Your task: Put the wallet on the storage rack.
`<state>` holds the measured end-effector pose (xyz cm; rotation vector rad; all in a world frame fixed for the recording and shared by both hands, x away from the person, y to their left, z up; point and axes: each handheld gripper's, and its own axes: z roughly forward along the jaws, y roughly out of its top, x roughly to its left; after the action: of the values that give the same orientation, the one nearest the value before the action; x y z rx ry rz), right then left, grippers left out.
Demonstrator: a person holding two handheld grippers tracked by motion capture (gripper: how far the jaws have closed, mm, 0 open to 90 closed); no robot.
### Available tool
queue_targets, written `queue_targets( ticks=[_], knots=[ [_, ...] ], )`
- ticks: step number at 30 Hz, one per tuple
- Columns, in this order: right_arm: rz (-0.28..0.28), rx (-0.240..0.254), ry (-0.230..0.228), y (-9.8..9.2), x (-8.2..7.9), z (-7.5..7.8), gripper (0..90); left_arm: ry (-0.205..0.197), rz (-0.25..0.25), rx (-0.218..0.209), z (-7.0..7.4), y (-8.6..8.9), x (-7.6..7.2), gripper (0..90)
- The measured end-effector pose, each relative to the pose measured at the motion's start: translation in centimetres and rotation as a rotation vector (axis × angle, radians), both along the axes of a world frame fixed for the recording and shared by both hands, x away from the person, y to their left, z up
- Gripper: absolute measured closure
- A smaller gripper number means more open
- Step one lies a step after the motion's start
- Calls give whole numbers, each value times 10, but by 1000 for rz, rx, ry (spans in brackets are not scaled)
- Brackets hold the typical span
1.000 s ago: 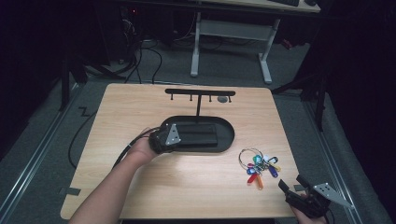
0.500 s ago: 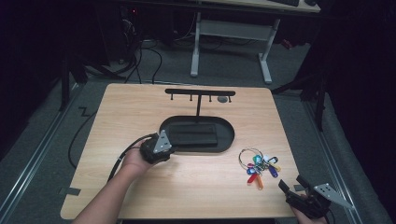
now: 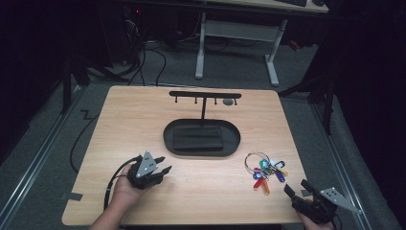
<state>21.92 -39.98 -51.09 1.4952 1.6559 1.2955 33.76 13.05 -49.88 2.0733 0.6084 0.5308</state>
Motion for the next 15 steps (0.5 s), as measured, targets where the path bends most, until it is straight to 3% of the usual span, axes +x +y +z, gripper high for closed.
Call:
queue_targets(
  ticks=[7,10,15],
  knots=[
    [13,-5,5,3,-1,2,272,58,59,-52,-17,16,-22,457],
    [31,-16,18,6,1,1,286,87,78,-73,-17,22,-26,413],
    [64,-43,31,14,6,0,306,73,112,-101,-12,31,-26,365]
  ],
)
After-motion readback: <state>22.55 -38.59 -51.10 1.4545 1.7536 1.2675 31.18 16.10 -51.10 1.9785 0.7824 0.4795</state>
